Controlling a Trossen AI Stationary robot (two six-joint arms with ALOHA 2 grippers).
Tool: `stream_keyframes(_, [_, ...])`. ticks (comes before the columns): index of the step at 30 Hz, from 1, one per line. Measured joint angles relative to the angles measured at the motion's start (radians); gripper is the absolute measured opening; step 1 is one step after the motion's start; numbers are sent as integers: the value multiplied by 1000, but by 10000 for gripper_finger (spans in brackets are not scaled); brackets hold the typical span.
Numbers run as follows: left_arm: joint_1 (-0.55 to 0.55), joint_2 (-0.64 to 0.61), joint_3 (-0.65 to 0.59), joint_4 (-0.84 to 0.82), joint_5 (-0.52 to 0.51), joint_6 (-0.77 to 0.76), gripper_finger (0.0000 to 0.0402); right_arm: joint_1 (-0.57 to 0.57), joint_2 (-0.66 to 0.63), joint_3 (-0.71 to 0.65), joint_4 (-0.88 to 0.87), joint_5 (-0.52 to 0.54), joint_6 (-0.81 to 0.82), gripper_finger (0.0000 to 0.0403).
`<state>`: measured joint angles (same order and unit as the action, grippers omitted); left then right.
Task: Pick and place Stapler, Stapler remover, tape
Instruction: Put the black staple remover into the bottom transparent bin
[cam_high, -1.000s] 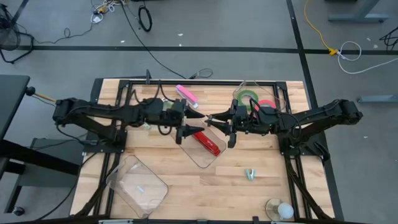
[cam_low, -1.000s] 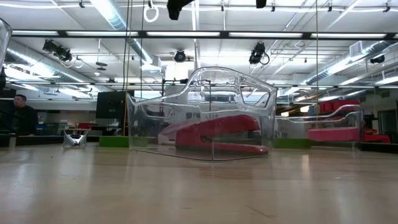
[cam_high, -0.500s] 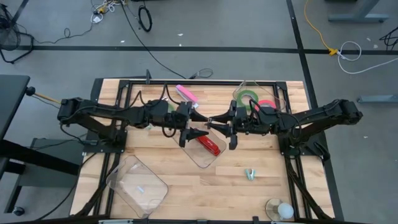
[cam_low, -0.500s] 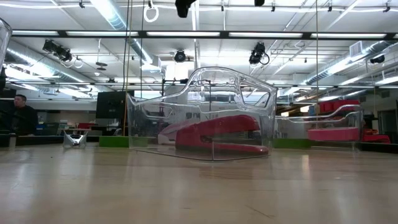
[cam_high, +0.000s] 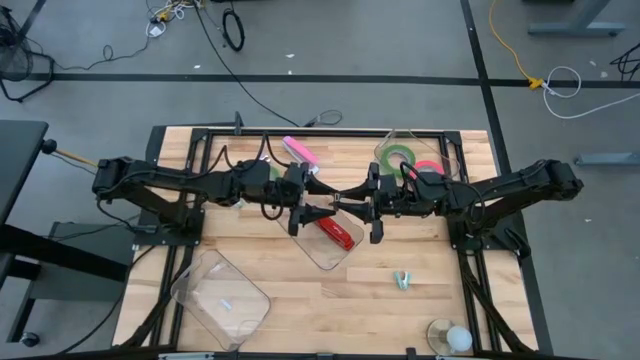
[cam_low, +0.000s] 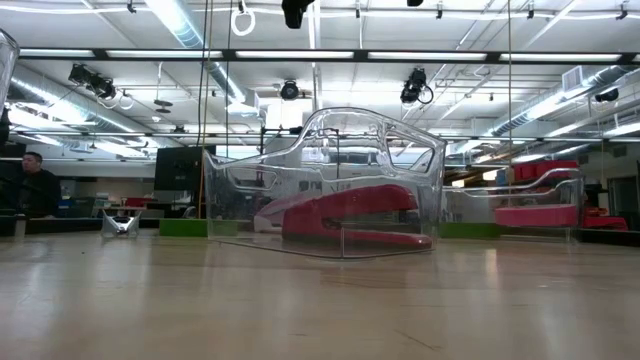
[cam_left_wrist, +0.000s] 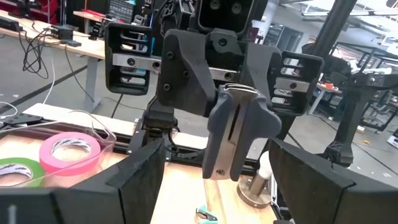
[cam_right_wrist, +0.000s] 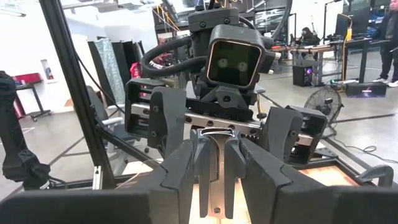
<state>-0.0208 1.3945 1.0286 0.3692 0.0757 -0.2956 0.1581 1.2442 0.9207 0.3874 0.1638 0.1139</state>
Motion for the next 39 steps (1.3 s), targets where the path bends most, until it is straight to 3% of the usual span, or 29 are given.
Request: stream_keyframes(39, [0, 0, -1, -3, -3, -6, 286, 0, 85, -1, 92, 2, 8, 108])
